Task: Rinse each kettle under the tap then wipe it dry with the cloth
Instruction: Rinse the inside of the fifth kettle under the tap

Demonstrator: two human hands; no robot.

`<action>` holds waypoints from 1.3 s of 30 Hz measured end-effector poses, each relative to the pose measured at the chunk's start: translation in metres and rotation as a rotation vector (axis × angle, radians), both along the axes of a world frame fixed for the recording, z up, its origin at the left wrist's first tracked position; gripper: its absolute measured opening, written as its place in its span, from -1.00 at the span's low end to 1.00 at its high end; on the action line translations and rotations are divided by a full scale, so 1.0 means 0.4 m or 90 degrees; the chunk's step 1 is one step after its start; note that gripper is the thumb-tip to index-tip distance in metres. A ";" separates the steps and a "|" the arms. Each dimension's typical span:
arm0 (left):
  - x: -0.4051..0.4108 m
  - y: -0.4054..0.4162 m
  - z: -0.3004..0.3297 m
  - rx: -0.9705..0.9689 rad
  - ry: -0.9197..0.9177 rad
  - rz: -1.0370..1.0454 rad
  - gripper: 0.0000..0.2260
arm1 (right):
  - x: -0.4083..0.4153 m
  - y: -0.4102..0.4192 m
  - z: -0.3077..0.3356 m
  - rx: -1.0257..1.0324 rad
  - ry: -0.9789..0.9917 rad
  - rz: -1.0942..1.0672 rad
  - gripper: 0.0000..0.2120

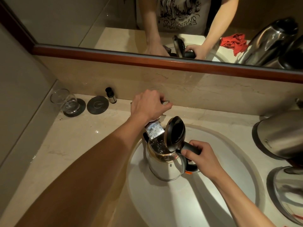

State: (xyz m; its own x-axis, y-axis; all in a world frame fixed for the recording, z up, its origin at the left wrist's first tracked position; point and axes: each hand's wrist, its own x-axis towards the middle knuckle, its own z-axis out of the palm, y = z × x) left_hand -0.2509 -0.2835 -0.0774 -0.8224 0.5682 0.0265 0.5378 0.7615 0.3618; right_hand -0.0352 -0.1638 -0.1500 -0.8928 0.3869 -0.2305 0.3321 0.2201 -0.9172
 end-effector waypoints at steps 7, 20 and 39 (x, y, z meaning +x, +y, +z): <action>0.001 -0.002 0.001 0.006 -0.004 0.000 -0.63 | 0.002 0.003 -0.003 0.004 -0.004 0.012 -0.48; 0.000 -0.001 0.000 0.002 -0.011 0.006 -0.64 | 0.001 0.007 -0.005 -0.014 -0.014 0.006 -0.62; 0.002 0.000 0.001 0.005 -0.007 0.007 -0.65 | -0.001 0.009 -0.010 -0.008 -0.021 0.014 -0.60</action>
State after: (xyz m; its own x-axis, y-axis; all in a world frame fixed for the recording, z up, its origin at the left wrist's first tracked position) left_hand -0.2501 -0.2835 -0.0771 -0.8286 0.5594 0.0213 0.5255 0.7642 0.3740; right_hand -0.0356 -0.1602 -0.1540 -0.8927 0.3641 -0.2653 0.3581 0.2162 -0.9083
